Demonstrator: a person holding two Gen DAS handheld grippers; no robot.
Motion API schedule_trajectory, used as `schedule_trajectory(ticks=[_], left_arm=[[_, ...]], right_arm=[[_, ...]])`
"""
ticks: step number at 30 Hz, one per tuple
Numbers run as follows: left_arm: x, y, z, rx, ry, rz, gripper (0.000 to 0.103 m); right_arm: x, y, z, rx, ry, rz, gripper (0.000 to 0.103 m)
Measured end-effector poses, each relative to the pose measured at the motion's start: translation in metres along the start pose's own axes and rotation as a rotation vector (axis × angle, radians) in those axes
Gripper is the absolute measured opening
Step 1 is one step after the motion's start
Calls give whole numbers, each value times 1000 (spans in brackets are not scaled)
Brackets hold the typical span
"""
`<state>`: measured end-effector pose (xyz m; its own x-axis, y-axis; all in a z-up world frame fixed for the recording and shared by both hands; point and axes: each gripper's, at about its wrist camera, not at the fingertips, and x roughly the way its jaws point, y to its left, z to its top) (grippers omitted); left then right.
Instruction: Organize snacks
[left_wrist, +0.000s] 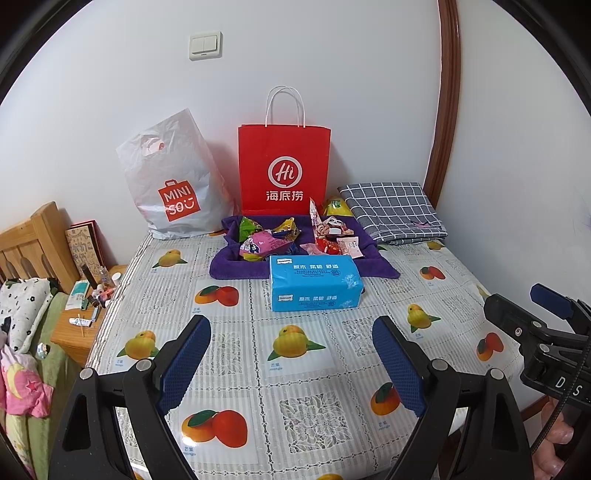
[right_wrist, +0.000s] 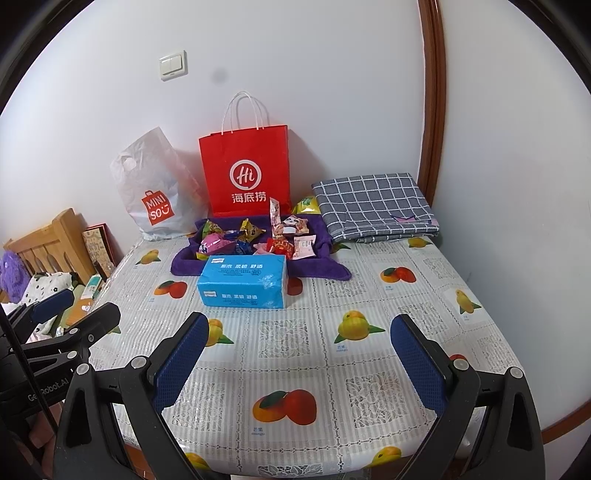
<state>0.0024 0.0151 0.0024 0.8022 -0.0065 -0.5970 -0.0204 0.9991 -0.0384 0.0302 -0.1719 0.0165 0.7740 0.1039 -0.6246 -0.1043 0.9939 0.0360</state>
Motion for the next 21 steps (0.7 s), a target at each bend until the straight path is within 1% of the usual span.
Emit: schedule_trajectory(ticks=[19, 21], left_arm=[[1, -1, 1, -1, -5, 9, 89], [2, -1, 2, 4, -15, 9, 89]], right_arm=[[0, 5, 1, -10, -8, 13, 98], [1, 7, 3, -15, -8, 16, 98]])
